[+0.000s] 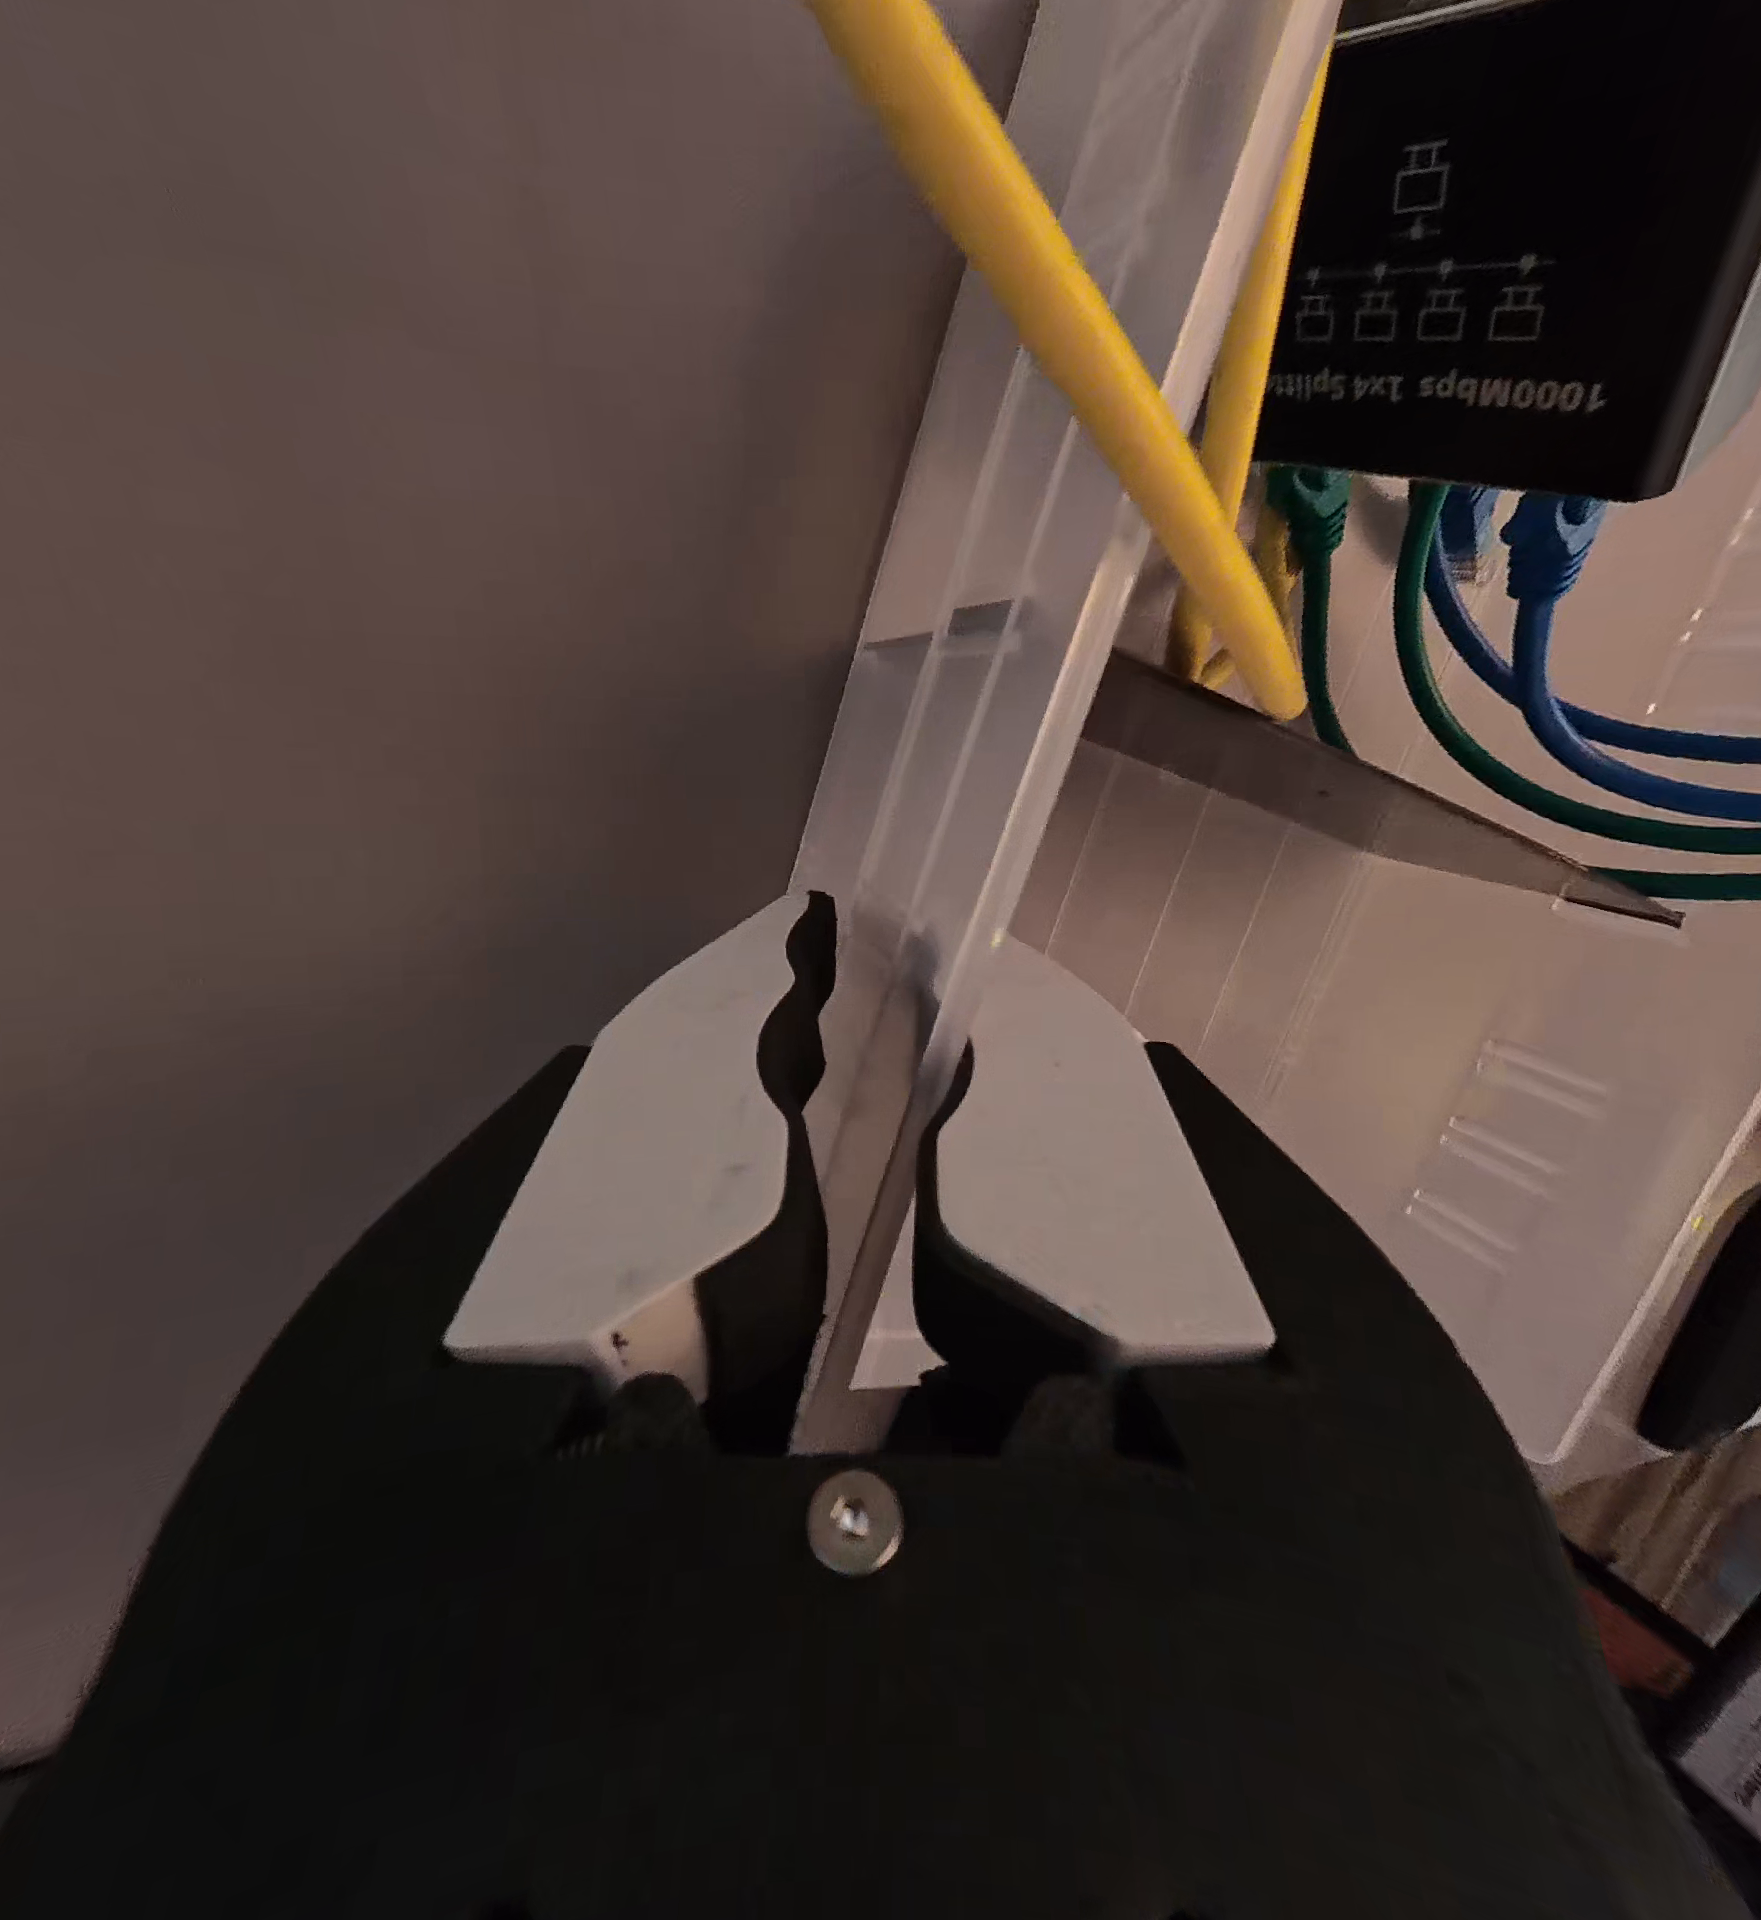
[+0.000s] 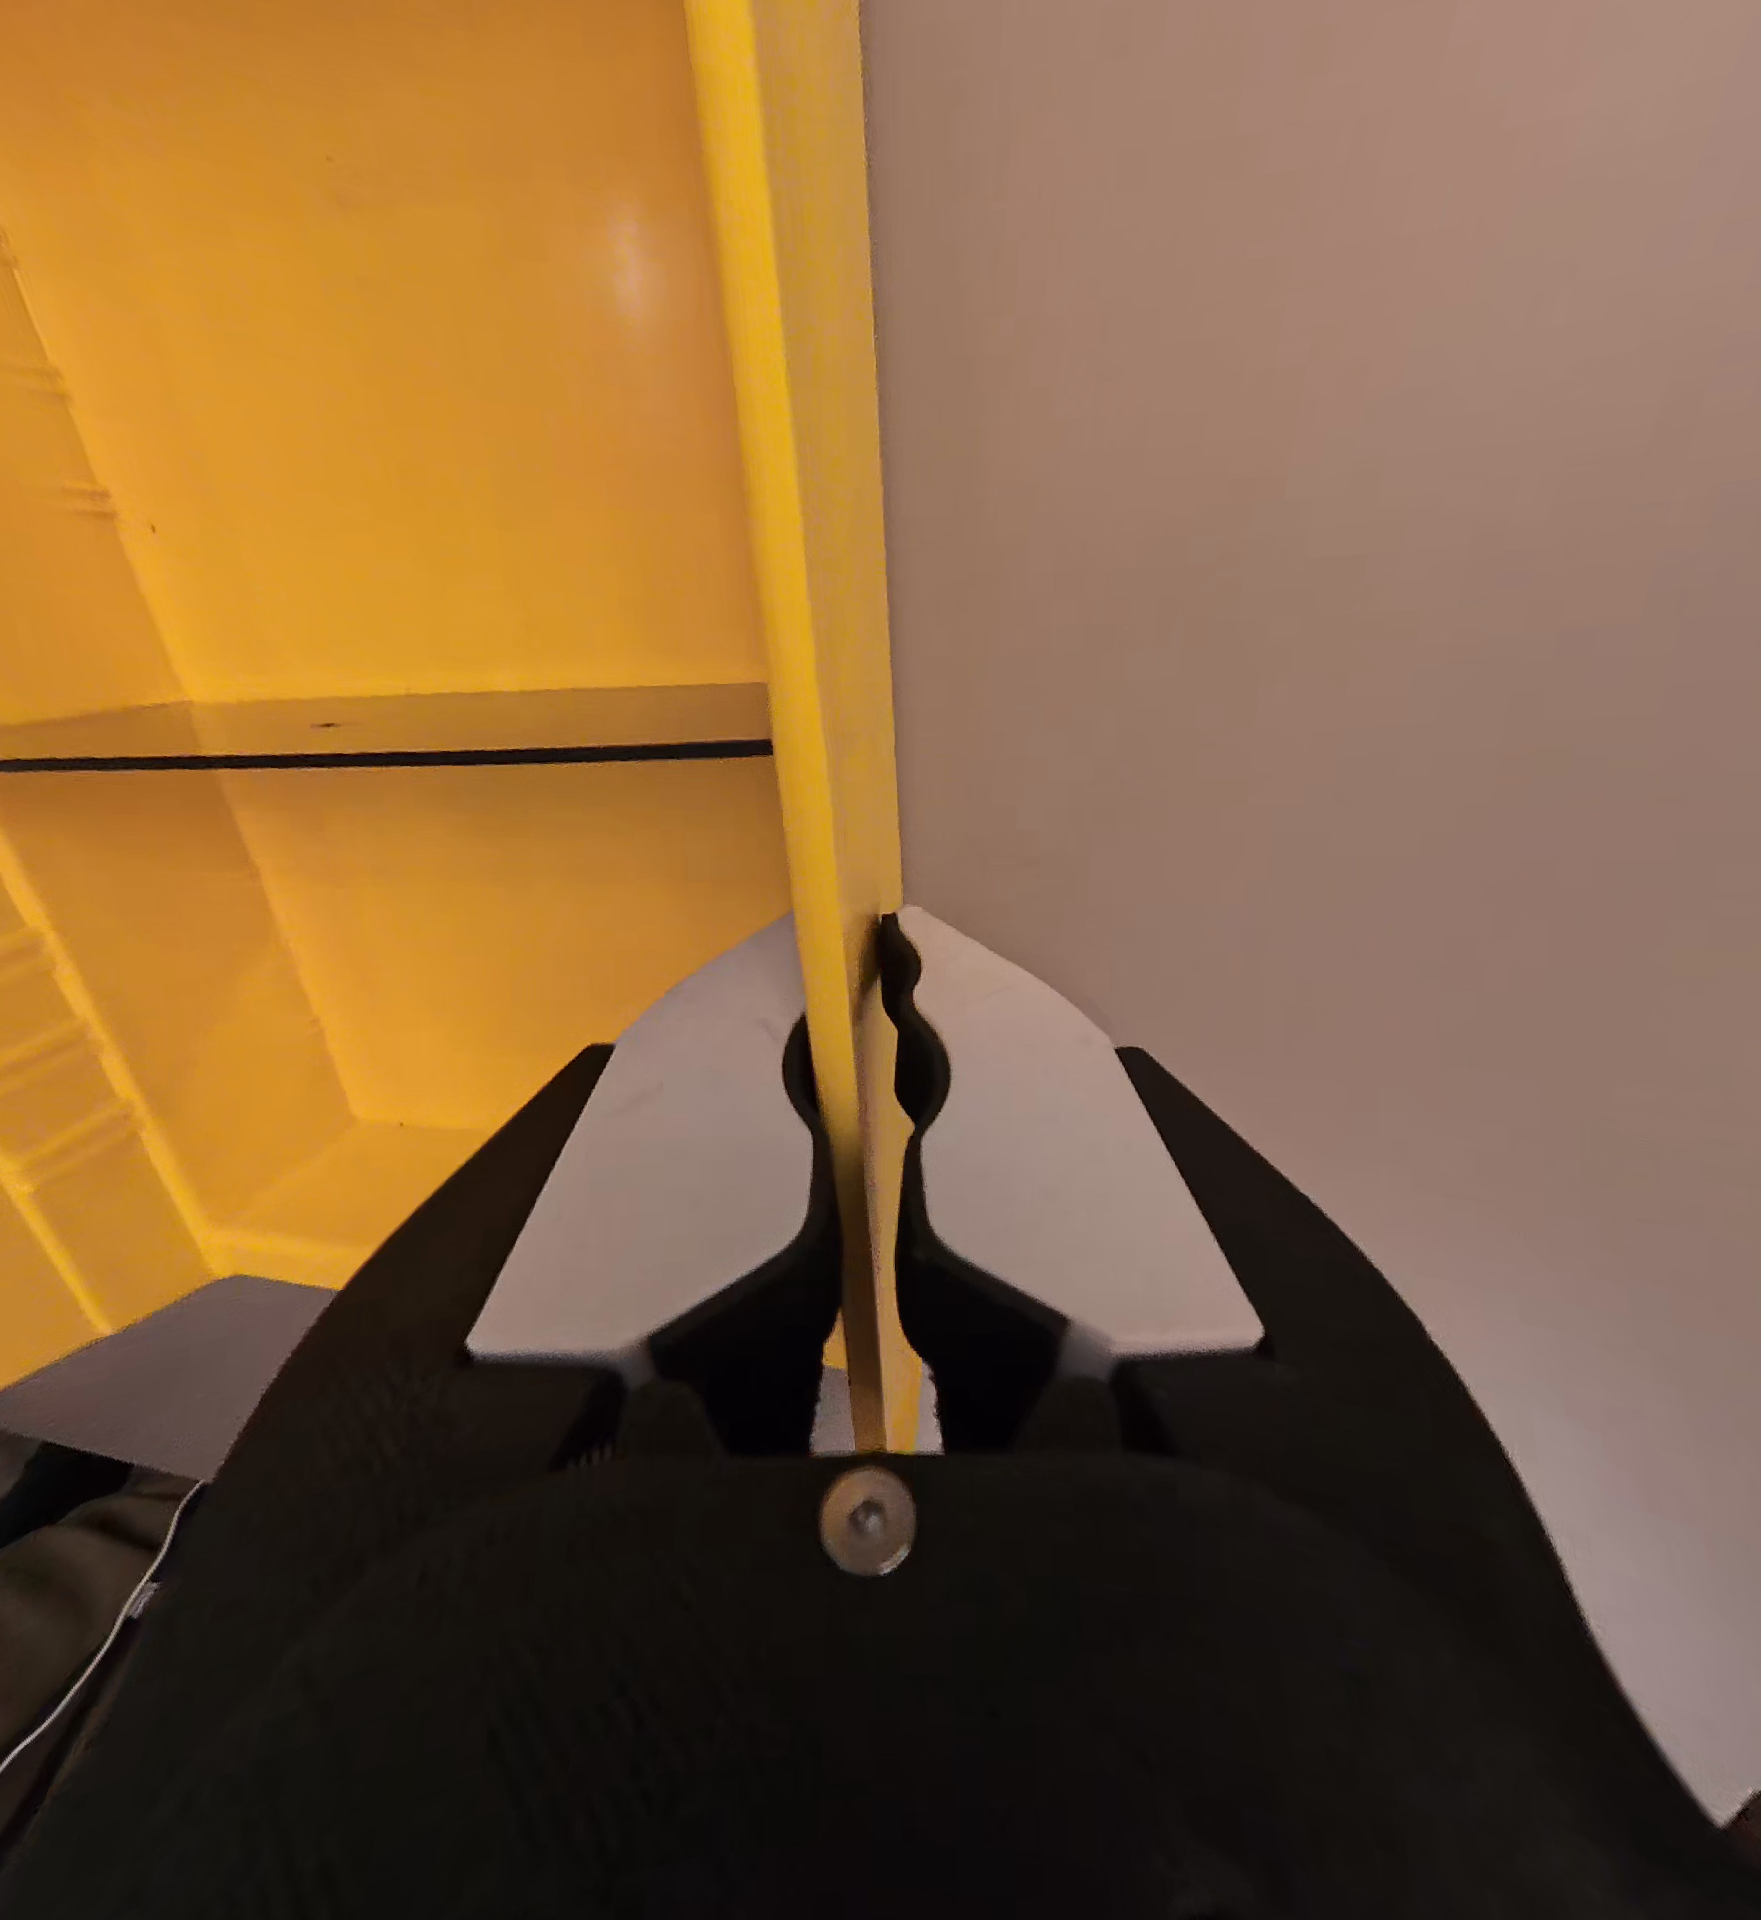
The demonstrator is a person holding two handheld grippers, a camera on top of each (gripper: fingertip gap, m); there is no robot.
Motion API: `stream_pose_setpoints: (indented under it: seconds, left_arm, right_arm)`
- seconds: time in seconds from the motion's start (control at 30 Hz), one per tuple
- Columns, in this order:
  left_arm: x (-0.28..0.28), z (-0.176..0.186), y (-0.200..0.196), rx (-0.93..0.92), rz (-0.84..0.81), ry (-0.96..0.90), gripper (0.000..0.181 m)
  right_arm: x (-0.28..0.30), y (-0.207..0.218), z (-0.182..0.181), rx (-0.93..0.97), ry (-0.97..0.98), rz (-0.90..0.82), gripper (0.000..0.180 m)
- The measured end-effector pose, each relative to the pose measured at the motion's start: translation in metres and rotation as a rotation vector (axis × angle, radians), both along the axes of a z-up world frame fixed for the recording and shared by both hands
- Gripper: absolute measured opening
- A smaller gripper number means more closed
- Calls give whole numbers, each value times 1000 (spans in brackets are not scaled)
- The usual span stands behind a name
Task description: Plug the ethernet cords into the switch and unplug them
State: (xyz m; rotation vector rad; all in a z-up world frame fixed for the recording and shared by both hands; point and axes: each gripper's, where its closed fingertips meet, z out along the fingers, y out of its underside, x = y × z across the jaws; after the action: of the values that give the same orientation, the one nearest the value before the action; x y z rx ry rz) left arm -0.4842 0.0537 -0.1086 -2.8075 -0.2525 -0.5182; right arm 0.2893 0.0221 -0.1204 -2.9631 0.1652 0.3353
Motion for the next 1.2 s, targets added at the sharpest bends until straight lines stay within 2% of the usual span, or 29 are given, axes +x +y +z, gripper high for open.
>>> stream_pose_setpoints:
  seconds: [0.2, 0.83, 1.2]
  left_arm:
    - [-21, 1, -3, 19, 101, -23, 15]
    - [4, 0, -17, -52, -83, -2, 14]
    - [1, 0, -10, -25, -59, 8, 13]
  right_arm:
    - [21, -10, 0, -2, -4, -7, 5]
    - [21, -19, 0, -22, -13, 74, 6]
    - [28, -18, -1, -20, -25, 85, 6]
